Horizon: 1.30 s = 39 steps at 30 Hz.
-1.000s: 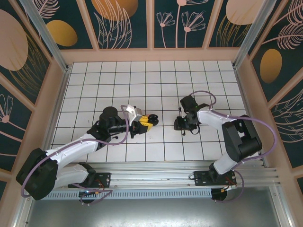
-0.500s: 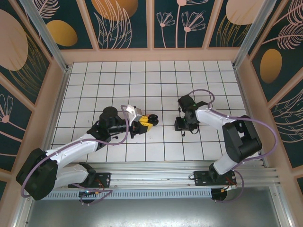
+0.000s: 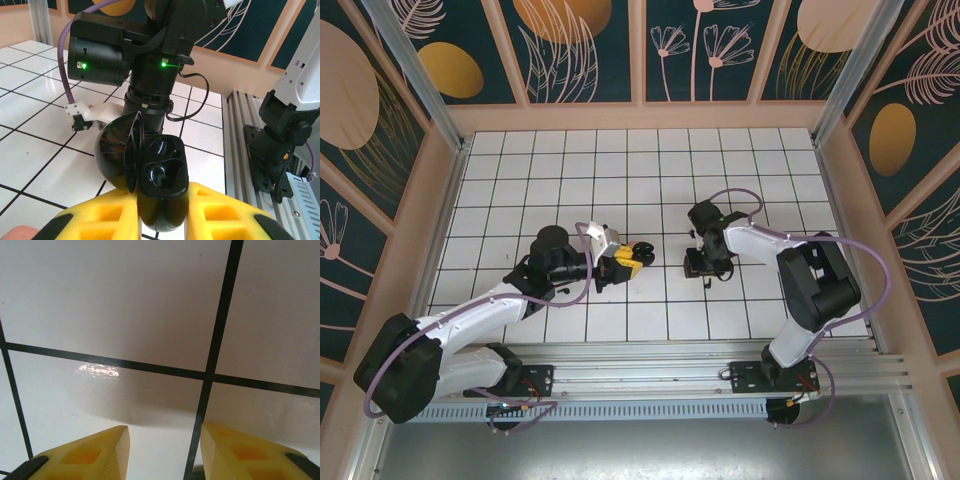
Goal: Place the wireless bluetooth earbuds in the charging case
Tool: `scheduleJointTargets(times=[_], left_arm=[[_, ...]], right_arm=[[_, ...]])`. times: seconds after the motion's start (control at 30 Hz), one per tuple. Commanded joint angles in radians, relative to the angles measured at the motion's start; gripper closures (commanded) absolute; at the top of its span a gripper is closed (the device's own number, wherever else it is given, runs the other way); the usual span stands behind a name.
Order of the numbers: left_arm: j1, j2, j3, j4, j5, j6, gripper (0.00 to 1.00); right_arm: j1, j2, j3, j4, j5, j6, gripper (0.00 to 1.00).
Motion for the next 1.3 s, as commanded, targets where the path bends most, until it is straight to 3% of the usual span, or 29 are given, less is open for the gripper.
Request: scheduleJointTargets(times=[0.0, 0.87, 1.27], left_arm=[[-0.004, -0.018, 0.030, -0.001, -0.002, 0.009, 0.78], [-0.003, -0.027, 0.028, -0.007, 0.003, 0.004, 0.78], [-0.004, -0.027, 0.031, -0.009, 0.005, 0.004, 0.77]], right_arm=[[-0.001, 0.004, 0.010, -0.044, 0.021, -0.005, 0.58], [0.031, -0.059, -0.061, -0.147, -0.004, 0.091, 0.60], [0.024, -0.055, -0.006, -0.156, 0.080, 0.068, 0.63]])
